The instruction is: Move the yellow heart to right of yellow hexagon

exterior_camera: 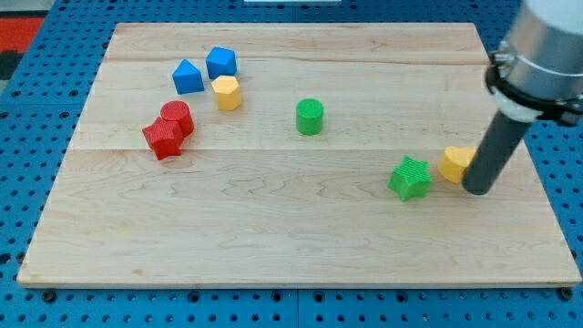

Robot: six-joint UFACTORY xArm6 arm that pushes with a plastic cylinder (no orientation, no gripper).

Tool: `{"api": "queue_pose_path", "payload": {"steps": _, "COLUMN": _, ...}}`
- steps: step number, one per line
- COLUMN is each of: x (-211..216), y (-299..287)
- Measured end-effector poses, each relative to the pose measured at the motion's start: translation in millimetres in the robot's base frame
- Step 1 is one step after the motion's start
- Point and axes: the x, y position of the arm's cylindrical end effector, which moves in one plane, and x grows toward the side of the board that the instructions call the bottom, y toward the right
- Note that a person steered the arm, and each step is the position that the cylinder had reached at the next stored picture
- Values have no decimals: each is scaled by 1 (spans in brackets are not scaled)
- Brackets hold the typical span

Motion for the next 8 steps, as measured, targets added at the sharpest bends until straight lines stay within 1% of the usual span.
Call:
{"api": "queue_pose_path", "payload": {"steps": 1, "x": -19, "y": -9}}
{"api": "queue_pose_path", "payload": {"steps": 4, "x": -138, "y": -63}}
{"api": "queue_pose_path", "payload": {"steps": 5, "x": -164, "y": -78}}
{"api": "queue_pose_path", "payload": {"steps": 7, "x": -180, "y": -52}}
{"api": "queue_pose_path", "payload": {"steps": 8, "x": -186, "y": -96}}
